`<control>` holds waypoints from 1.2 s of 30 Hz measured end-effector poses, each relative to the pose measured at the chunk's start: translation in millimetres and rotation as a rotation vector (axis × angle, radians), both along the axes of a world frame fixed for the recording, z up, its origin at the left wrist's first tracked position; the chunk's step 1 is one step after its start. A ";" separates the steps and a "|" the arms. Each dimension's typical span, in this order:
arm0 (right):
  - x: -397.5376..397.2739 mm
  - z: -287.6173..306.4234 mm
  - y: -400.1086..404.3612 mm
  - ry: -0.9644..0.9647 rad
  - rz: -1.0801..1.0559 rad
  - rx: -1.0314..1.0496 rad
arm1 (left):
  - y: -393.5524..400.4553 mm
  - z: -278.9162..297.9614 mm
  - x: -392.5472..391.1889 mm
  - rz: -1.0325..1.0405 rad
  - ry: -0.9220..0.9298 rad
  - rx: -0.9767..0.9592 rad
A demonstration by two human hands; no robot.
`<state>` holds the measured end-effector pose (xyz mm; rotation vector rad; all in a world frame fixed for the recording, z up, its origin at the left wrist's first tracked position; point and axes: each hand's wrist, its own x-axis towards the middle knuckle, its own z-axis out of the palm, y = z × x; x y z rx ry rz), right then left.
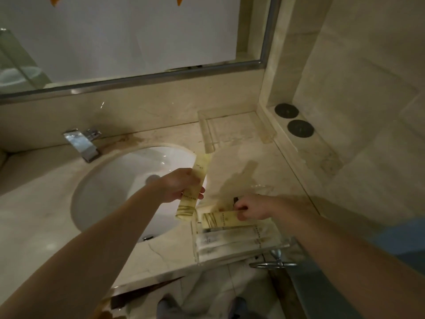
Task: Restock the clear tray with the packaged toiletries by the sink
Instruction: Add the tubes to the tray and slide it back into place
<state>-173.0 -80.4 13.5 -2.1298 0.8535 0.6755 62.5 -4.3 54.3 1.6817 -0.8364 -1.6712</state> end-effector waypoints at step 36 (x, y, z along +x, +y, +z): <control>-0.3 44.5 -13.6 -0.688 -0.871 0.086 | -25.2 17.1 -41.9 -0.174 -0.213 -0.074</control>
